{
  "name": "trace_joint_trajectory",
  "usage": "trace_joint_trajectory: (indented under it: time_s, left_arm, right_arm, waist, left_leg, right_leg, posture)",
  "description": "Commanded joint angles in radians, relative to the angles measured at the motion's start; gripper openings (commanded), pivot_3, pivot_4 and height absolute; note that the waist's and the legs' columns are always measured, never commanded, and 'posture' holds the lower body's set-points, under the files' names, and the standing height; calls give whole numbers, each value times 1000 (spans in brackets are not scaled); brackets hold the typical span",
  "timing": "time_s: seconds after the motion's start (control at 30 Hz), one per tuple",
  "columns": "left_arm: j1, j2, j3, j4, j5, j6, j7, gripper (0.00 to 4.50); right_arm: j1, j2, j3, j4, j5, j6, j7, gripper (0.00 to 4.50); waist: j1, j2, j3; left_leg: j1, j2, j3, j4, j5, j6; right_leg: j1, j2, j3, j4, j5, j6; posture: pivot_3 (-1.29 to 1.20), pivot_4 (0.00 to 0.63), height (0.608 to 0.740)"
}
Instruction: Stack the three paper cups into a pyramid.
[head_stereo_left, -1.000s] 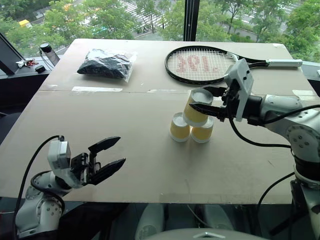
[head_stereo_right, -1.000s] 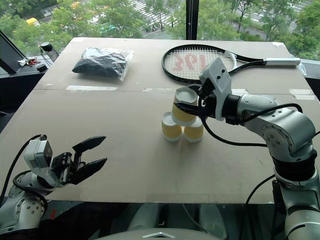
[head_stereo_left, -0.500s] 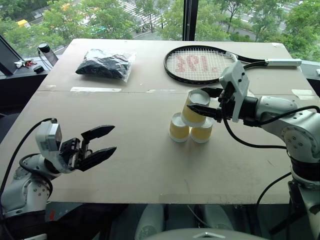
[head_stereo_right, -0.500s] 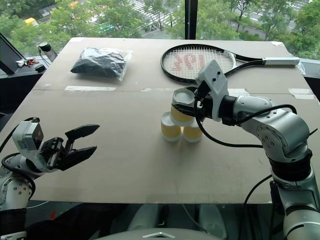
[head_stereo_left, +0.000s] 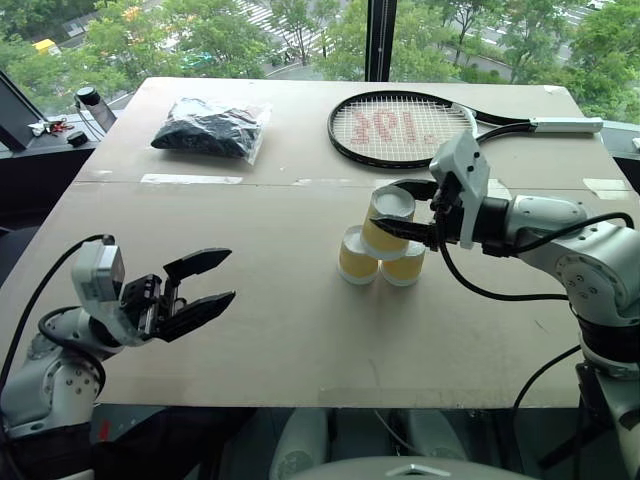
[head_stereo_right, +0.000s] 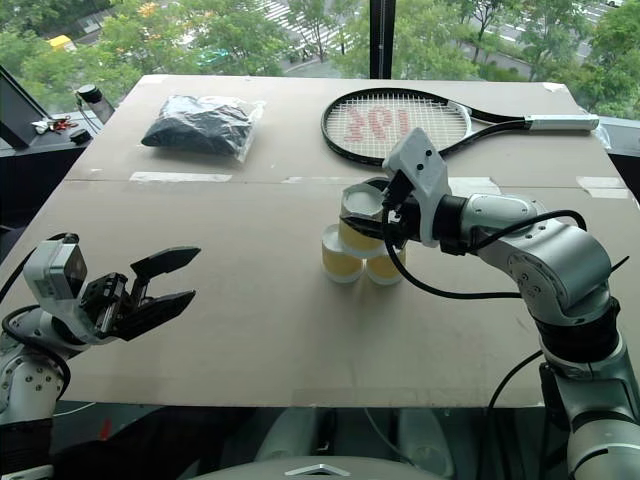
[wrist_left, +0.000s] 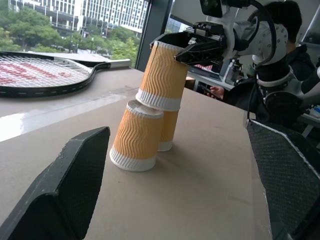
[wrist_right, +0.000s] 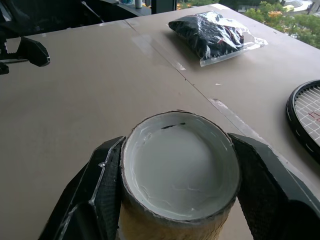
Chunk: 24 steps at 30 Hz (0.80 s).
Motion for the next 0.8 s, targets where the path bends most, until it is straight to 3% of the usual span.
trace_joint_trajectory:
  time_s: [0.03,0.27,0.5,0.67,0.8]
  left_arm:
    - [3,-7,39,-42,-39,1,11,4500]
    - [10,-13,45,-58,-55,9,20,4500]
    - [1,-21,39,-64,-69,19,38,4500]
    - [9,-26,42,-71,-75,21,48,4500]
    - [22,-30,37,-75,-66,26,74,4500]
  right_arm:
    - [-6,-17,-5,-14,-28,-45,25,4484]
    - [-5,-28,-72,-32,-13,-98,57,4484]
    - [39,-60,-246,-88,130,-96,94,4484]
    - [169,-122,-380,-125,202,-130,147,4484]
    - [426,-176,-521,-146,155,-270,285,4484]
  waist:
    - [0,0,0]
    - [0,0,0]
    - [3,0,0]
    - [4,0,0]
    - [11,-1,0]
  left_leg:
    - [0,0,0,0,0,0]
    - [0,0,0,0,0,0]
    - [0,0,0,0,0,0]
    - [0,0,0,0,0,0]
    - [-1,0,0,-1,0,0]
  right_leg:
    - [0,0,0,0,0,0]
    - [0,0,0,0,0,0]
    - [0,0,0,-1,0,0]
    - [1,-1,0,-1,0,0]
    - [1,-1,-1,-2,0,0]
  posture:
    - [0,150,740]
    - [0,150,740]
    - [0,150,740]
    - [0,150,740]
    - [0,150,740]
